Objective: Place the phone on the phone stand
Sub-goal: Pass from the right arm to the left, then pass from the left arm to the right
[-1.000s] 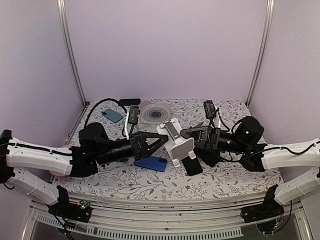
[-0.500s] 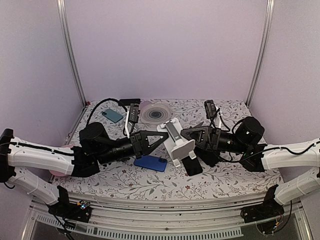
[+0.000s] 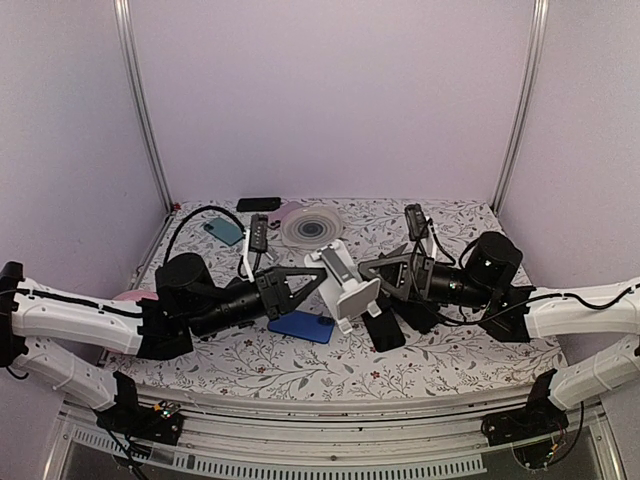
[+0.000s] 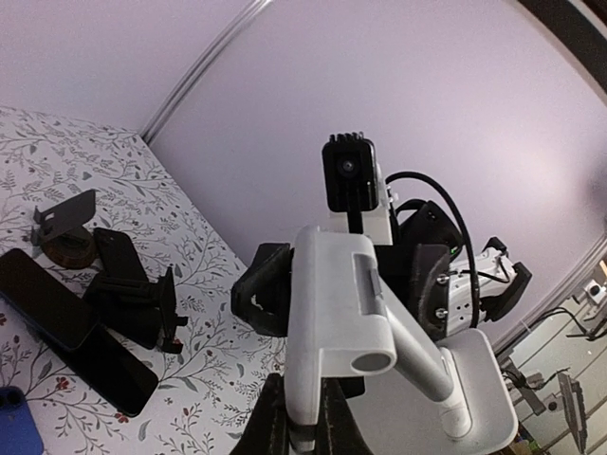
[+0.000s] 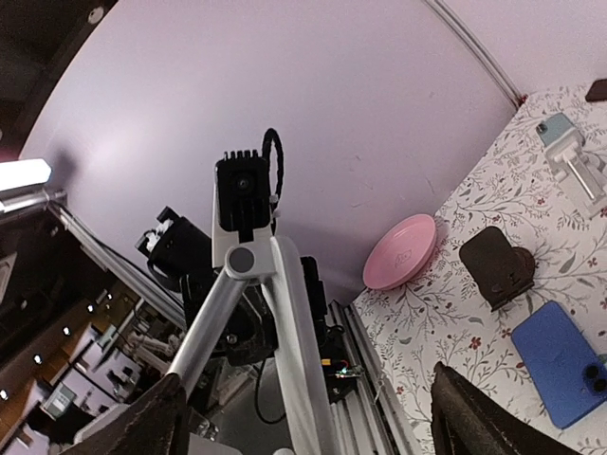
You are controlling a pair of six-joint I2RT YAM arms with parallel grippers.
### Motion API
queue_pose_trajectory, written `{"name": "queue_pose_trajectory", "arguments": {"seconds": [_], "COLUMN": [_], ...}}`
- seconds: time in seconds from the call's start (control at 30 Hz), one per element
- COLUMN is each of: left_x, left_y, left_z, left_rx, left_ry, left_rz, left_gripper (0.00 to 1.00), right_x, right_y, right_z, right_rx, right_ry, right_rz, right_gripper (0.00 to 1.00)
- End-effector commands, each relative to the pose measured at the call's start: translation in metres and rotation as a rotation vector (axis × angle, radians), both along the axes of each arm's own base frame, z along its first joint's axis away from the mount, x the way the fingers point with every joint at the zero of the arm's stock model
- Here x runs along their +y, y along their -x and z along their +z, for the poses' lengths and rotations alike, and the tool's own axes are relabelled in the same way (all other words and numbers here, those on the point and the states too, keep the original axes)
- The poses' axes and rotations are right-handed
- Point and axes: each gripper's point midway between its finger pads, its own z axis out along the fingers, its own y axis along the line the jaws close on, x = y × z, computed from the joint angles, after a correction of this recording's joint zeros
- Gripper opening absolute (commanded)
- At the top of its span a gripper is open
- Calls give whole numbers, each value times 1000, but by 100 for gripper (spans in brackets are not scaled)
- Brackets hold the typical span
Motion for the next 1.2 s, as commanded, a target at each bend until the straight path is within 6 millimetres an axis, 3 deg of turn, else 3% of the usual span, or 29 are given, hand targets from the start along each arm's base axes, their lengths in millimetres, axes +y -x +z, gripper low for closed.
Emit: {"name": "queue_pose_trajectory", "arguments": {"seconds": [0.0,0.27,0.43,0.8,1.17], "left_x": [20,31,34,35,46], "left_y": [-13,-30,-38,-48,-62], "left_z": [-6,-43,-57,-75,-84], "left_rx": [66,189,241,313,399], "left_ry": [-12,-147,-194,-243,-195], "left_rz": [133,257,300,297,280], "left_gripper": [0,0,0,0,0], "right_x": [-8,-29,-35,-4,39], "right_y": [-10,-28,-29,-13,3], "right_z": [10,10,21,26,-14], "right_rx": [-25,-60,-119,-317,-379], "right_ry": [28,104,143,355,562], "right_rz": [-90,-269,-338,-410,-325], "right_gripper": [99,99,99,99,99]}}
